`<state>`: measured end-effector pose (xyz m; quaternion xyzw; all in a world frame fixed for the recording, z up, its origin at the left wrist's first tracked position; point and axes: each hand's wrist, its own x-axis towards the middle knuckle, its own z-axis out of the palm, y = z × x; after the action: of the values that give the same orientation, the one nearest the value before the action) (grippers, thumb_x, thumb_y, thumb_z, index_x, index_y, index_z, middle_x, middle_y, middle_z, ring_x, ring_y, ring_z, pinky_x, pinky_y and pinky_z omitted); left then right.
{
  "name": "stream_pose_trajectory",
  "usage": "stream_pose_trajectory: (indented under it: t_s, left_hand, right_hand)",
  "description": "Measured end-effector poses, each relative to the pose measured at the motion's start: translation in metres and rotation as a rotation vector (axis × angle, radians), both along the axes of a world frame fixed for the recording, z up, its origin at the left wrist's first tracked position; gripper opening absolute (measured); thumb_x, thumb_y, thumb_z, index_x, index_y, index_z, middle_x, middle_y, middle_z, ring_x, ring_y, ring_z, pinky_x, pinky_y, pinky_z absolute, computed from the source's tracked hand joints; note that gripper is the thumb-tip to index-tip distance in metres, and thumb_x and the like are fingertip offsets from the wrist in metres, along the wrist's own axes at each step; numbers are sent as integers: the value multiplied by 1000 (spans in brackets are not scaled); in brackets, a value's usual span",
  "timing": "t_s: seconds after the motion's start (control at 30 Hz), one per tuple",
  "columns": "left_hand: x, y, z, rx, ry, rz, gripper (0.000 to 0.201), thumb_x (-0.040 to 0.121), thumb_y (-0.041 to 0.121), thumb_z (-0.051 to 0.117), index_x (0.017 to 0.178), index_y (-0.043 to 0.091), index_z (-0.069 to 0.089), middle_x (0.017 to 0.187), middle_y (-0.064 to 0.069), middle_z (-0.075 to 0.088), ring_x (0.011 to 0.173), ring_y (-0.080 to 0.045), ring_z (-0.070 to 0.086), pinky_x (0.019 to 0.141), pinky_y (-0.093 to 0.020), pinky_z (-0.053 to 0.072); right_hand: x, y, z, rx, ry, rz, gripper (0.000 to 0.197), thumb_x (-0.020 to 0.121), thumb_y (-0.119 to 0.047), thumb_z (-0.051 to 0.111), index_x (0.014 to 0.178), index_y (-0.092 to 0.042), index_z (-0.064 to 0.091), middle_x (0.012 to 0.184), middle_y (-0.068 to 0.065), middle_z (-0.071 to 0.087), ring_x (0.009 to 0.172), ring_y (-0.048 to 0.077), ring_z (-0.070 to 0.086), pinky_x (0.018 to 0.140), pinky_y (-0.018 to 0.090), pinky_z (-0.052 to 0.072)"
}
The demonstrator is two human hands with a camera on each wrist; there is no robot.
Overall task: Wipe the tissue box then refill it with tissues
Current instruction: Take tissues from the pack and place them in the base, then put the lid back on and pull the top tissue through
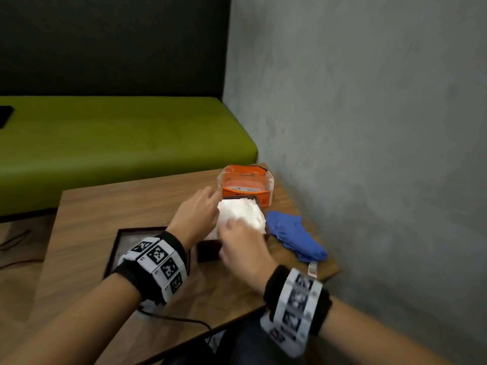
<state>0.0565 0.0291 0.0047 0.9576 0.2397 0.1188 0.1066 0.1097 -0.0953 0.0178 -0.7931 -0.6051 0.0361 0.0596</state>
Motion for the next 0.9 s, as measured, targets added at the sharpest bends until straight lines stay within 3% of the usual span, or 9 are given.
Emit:
stream_pose_trajectory:
  t_s: [0.07,0.13,0.2,0.3,0.37,0.47,0.6,0.8,0.9]
  left_hand:
    - [-7,11,5,118,4,-24,23,74,-5,55,95,2,60,89,-17,63,80,-34,61,65,-39,49]
    - [-15,21,5,213,45,-34,17,66,0,60,81,7,62,76,-12,64,68,-31,64,67,-38,53]
    - [-27,27,4,215,60,-15,15,69,12,47,76,10,60,73,-8,64,64,-29,64,66,-35,54]
    - [-48,33,-7,82,82,6,35,75,22,31,83,9,62,81,-11,66,70,-32,64,62,-37,51]
    - [-62,36,-13,19,87,35,30,85,18,36,95,8,63,97,-11,65,85,-32,63,72,-38,48]
    - [-75,40,-18,-41,47,59,25,91,11,43,109,11,60,114,-8,60,102,-28,59,82,-35,43]
    - [-82,49,0,-124,20,110,25,91,12,42,108,16,60,116,-5,60,103,-26,59,85,-37,47]
    - [-88,63,66,-180,15,227,27,95,25,41,106,11,62,111,-12,65,100,-30,59,83,-36,47]
    - [-78,58,71,-378,-23,364,45,95,40,37,113,3,56,111,-21,63,99,-37,60,80,-38,48]
  right_hand:
    - [-29,-3,-20,-113,61,188,29,84,-2,52,113,2,50,115,22,54,103,40,51,79,47,48]
    - [-42,6,-47,-208,87,242,37,88,-2,49,124,3,43,123,25,47,105,42,48,77,49,48]
    - [-47,21,-69,-235,107,221,40,92,-4,44,131,4,36,133,26,39,112,45,43,80,51,46]
    - [-52,33,-80,-204,76,233,36,93,-5,43,128,3,41,135,26,35,122,44,34,83,53,44]
    - [-55,35,-82,-153,72,225,34,92,-4,46,125,3,43,132,26,36,120,44,34,80,52,46]
    - [-58,30,-72,-69,76,297,33,86,-9,54,116,4,47,127,27,39,114,43,38,74,50,47]
    - [-60,23,-37,109,89,458,29,86,-20,57,103,2,48,109,23,51,96,38,48,62,44,46]
    - [-20,17,35,352,502,164,23,97,-25,44,99,-2,46,91,22,62,83,33,59,71,41,45]
    - [23,15,48,537,554,13,18,97,-18,43,94,-2,51,80,14,61,72,8,57,71,27,43]
